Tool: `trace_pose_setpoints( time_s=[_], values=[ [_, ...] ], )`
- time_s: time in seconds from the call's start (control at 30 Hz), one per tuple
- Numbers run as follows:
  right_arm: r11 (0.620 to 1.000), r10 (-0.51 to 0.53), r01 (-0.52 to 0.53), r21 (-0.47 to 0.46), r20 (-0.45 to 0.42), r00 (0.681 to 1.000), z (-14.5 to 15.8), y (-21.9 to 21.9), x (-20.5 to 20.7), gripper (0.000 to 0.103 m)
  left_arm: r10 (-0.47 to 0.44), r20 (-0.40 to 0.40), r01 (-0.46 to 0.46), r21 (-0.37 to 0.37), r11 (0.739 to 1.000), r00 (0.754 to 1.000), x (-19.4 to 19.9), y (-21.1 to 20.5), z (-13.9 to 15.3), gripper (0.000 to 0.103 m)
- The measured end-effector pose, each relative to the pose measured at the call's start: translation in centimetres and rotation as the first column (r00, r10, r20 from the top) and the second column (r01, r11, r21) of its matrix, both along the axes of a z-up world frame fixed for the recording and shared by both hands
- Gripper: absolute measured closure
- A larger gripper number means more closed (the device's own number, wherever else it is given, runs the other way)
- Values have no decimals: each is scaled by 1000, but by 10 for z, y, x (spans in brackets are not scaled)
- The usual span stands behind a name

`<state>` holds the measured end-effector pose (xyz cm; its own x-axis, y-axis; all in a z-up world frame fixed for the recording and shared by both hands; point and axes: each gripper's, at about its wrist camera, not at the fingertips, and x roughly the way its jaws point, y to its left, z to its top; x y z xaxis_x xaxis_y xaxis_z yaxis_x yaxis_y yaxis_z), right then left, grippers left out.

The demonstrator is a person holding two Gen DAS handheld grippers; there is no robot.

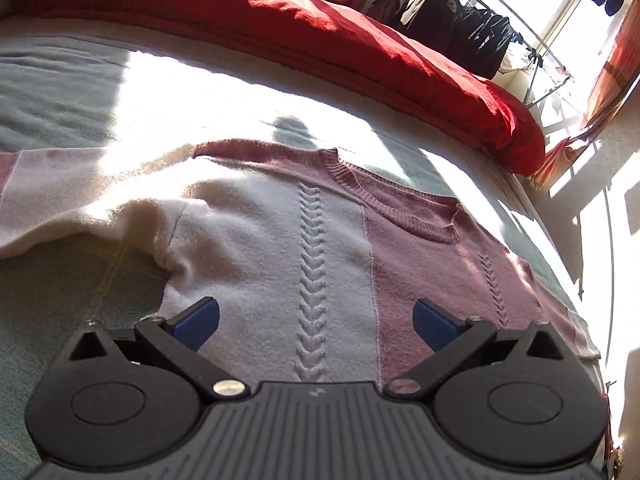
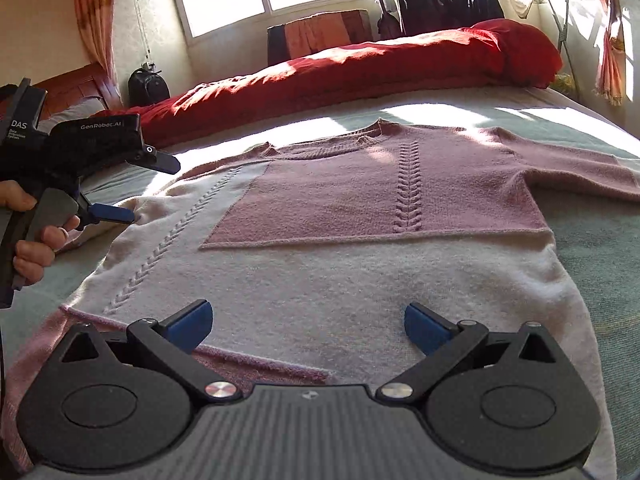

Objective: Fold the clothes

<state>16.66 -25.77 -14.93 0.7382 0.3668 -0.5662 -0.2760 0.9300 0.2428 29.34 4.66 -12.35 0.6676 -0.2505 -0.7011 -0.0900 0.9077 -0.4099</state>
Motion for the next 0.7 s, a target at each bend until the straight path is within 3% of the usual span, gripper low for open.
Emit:
trace_pose_setpoints(
  time_s=[0.07, 0.17, 0.27, 0.47, 0.53, 0.7],
  values=[
    [1000, -1, 1, 3, -2, 1000, 0, 0, -1, 0, 22, -49, -22, -1, 1000, 999, 5, 8, -13, 1],
    [1000, 0, 0, -10, -5, 1000, -1, 1, -1, 0, 39, -41, -40, -24, 999, 998, -5, 23, -20, 1],
    [1000, 0, 0, -27, -6, 1000, -3, 3, -1, 0, 91, -82, -79, 140, 987, 992, -14, 22, -15, 1],
    [998, 5, -5, -58, 2, 1000, -5, 7, -3, 0, 2, 34, -3, 12, 1000, 999, -43, 15, 17, 1],
    [998, 5, -4, -67, 4, 1000, -6, 8, -3, 0, -35, 21, 35, -28, 999, 999, -42, 5, 19, 1],
    [996, 13, -12, -87, 13, 1000, -7, 10, -5, 0, -89, -28, 90, 29, 996, 996, -35, -24, 2, 1]
  ],
)
